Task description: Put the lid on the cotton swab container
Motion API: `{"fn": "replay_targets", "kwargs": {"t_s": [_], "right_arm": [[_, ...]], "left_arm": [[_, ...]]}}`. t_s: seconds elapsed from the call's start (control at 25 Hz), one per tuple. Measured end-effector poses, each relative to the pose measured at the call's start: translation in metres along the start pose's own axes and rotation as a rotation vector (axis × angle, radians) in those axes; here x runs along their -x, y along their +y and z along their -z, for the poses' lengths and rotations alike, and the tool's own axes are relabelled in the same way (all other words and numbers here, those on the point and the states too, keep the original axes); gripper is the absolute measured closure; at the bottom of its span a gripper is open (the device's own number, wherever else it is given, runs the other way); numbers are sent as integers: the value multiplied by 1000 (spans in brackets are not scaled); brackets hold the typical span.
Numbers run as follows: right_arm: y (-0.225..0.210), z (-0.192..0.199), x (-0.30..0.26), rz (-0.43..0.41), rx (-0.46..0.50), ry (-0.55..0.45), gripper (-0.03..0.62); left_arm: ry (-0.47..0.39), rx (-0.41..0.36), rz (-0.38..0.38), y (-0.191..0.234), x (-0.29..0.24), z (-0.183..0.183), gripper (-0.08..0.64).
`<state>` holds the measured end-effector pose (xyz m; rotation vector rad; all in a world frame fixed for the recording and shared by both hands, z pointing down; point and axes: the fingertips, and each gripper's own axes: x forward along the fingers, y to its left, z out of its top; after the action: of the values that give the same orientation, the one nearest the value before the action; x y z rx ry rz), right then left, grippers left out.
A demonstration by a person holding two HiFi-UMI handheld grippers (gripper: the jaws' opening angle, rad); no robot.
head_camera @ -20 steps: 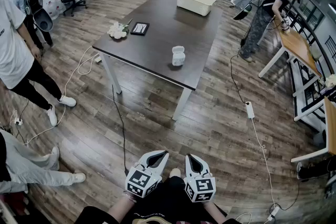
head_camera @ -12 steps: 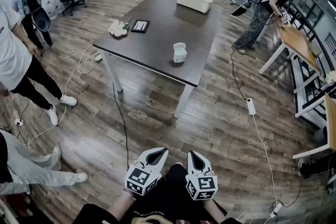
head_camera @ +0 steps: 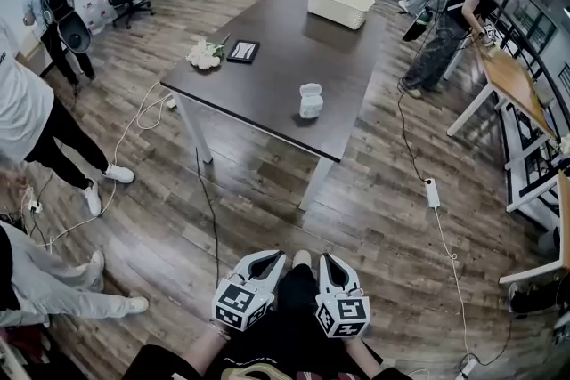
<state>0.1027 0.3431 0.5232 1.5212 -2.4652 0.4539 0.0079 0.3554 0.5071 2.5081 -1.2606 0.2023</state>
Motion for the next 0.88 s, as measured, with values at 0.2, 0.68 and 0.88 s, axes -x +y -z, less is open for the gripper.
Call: {"fn": "replay_targets", "kwargs": {"t_s": [0.2, 0.68, 0.88], "right_arm": [[-31, -19, -39, -20, -1, -12, 584], [-106, -64, -122, -84, -1, 4, 584], [-135, -81, -154, -122, 24, 12, 584]], "left_arm": [[-4, 11, -45, 23, -34, -15, 552], [10, 26, -99, 59, -139, -57, 552], [4, 45, -140, 74, -175, -68, 552]]}}
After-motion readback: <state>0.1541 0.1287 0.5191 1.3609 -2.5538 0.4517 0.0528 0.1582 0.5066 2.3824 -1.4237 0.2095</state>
